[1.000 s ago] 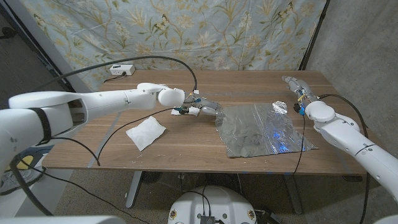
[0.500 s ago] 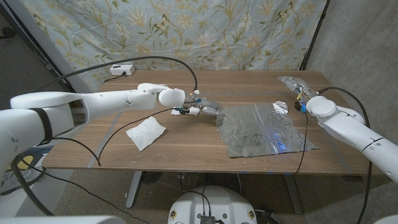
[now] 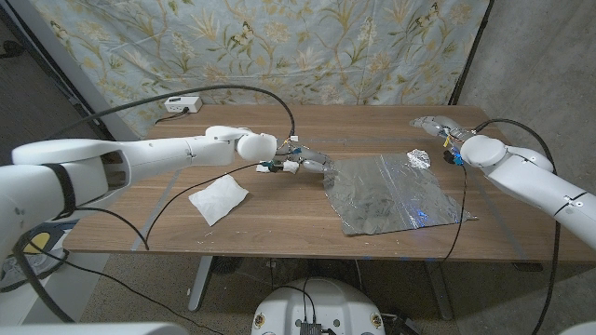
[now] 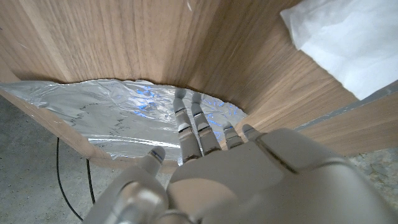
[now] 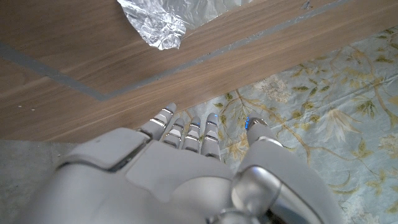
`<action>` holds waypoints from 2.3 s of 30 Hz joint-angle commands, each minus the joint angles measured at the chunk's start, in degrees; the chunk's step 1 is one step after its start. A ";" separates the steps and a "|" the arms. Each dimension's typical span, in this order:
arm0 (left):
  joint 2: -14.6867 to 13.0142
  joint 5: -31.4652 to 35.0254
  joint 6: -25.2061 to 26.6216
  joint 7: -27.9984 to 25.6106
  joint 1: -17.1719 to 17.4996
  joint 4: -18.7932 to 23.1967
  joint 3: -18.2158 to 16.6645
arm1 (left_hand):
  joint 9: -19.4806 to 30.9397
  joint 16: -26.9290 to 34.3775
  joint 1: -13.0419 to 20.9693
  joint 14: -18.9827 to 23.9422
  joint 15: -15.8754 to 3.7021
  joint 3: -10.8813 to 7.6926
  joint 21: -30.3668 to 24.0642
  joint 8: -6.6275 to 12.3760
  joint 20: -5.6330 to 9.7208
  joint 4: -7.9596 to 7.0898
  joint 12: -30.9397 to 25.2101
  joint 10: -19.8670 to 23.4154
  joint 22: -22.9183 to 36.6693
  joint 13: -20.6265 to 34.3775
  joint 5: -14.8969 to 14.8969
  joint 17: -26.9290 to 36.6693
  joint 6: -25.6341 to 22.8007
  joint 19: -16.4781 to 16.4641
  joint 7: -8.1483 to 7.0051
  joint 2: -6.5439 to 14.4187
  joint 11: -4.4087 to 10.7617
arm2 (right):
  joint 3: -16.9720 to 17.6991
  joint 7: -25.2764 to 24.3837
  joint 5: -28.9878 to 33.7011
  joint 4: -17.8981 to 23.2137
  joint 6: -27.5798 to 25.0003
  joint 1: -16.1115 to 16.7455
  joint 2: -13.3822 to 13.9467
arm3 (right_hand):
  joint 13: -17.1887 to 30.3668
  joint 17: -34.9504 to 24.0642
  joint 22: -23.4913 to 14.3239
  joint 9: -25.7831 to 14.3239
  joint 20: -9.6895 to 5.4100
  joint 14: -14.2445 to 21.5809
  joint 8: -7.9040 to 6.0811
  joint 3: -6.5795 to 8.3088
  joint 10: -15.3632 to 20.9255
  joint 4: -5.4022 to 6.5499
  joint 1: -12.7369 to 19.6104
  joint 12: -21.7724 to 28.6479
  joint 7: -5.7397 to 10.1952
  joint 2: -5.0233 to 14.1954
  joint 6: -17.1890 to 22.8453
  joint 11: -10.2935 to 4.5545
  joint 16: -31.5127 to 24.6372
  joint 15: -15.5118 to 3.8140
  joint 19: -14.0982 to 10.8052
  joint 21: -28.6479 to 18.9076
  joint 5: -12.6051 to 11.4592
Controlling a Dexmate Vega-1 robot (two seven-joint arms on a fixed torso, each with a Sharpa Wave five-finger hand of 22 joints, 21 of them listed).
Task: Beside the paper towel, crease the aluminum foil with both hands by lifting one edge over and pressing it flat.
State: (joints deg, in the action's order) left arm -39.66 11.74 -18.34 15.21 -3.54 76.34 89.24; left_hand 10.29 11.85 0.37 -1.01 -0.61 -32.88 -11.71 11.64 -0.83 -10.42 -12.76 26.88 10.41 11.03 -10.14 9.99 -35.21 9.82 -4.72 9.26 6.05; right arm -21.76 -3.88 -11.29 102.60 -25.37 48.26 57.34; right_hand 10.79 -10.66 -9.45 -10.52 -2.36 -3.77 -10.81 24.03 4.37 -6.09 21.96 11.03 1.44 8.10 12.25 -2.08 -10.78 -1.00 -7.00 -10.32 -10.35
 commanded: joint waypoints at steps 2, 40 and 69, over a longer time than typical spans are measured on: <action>-0.23 -0.03 0.24 -0.11 0.14 0.62 -0.10 | 0.24 -0.16 -0.24 0.27 0.14 -0.49 -0.38 -0.09 -0.57 -0.04 -0.21 0.64 0.03 0.35 0.08 0.15 -0.40 9.40 -0.11 0.05 -0.10 | -1.97 0.74 4.15 3.58 -6.36 -0.58 2.64 | 0.23 -0.10 -0.15 -0.28 -1.78 -0.36 -0.05 0.14 0.48 -0.51 0.71 0.32 0.45 -0.08 -0.21 -0.85 -0.06 -0.07 0.35 0.00 0.35; 1.31 -0.78 -0.60 0.88 -0.09 -0.94 0.14 | 0.26 -0.29 -0.04 0.81 0.02 -0.97 -0.41 -0.43 -0.75 0.11 0.28 0.42 -0.01 0.40 0.04 0.11 -0.25 8.81 -0.11 0.05 -0.07 | -16.63 8.73 26.63 5.52 -22.43 -9.57 4.11 | 0.40 -0.03 -0.32 -0.58 0.82 2.02 -2.21 -0.13 -0.62 -3.58 5.12 -0.02 -1.97 -1.83 6.81 2.01 -0.67 0.94 -1.39 -0.87 0.35; -0.26 -1.29 1.94 0.89 0.89 1.13 -0.34 | 0.27 -0.39 0.09 1.16 -0.02 -1.38 -0.36 -0.50 -0.79 0.21 0.43 0.53 -0.02 0.45 0.03 0.08 -0.35 8.58 -0.16 0.04 -0.22 | -21.79 18.27 34.88 6.32 -26.96 -13.03 3.64 | 0.32 -0.07 -0.31 -1.51 2.79 0.71 -3.83 -0.16 -2.32 -3.75 8.89 0.13 -6.83 -3.33 12.76 5.89 -0.29 3.98 0.01 -0.49 0.09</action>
State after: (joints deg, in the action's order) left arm -39.20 10.49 -17.47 16.12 -3.11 76.44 89.07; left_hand 10.27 11.59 0.38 -0.41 -0.41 -33.83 -11.71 11.42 -1.44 -10.11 -12.02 26.90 10.41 11.24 -10.14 9.90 -35.21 9.83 -4.72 9.26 6.03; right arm -42.63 12.48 21.29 108.36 -50.73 35.47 61.45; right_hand 10.91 -10.68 -9.45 -11.75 0.02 -3.06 -14.16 23.72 1.90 -9.73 30.14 10.99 -4.94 4.79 23.78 2.86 -10.99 2.56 -6.71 -10.80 -10.35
